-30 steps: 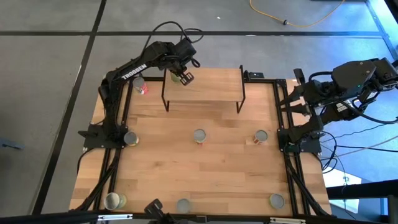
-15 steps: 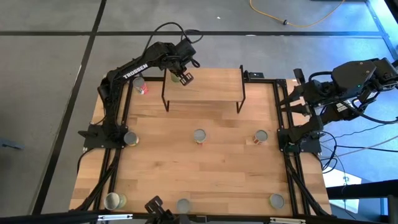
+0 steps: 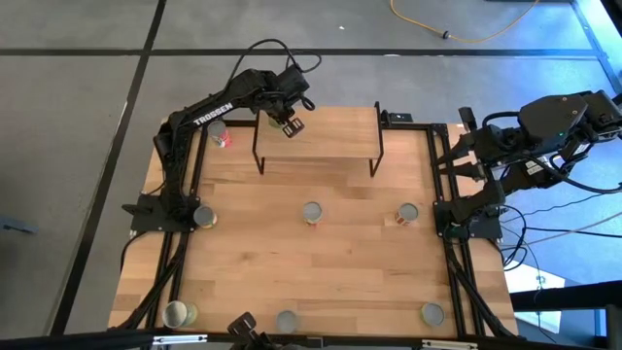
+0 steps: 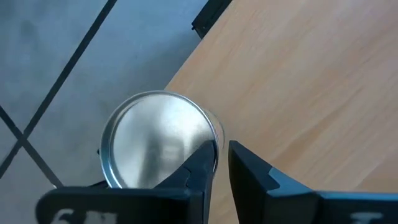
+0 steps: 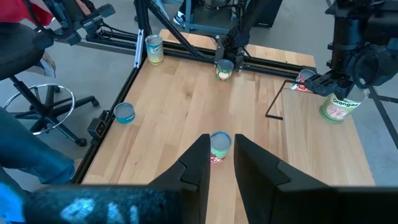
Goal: Pick and place cans onto a shelf
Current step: Put the canned oranges on the shelf
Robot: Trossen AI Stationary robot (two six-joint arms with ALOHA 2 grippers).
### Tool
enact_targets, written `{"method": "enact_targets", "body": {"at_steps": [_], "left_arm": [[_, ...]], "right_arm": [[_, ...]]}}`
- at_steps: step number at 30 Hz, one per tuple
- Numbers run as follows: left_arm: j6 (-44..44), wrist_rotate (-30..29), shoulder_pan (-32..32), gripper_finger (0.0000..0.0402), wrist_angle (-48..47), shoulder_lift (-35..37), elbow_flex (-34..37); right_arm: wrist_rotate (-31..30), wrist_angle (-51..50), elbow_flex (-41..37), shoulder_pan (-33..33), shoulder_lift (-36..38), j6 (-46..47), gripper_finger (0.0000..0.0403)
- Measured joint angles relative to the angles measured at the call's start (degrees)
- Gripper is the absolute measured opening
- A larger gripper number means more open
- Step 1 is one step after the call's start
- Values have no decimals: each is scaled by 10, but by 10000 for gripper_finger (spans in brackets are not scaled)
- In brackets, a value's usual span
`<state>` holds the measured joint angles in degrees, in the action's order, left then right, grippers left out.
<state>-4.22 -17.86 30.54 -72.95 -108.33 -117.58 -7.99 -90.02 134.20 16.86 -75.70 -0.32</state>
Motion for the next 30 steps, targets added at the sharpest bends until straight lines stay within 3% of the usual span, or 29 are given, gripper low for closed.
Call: {"method": "enact_targets", "body": {"at_steps": [13, 18, 24, 30], "left_arm": [[-1, -24, -9, 45, -12, 1, -55], [-1, 35, -29, 45, -10, 1, -83], [3, 49, -58, 10, -21, 1, -84], [-2, 15, -57, 1, -26, -17, -83]], "right_arm": [[0, 0, 0, 0, 0, 2, 74], [0, 0, 0, 0, 0, 2, 74], [0, 0, 0, 0, 0, 1, 74], [0, 0, 0, 0, 0, 1, 74]]}}
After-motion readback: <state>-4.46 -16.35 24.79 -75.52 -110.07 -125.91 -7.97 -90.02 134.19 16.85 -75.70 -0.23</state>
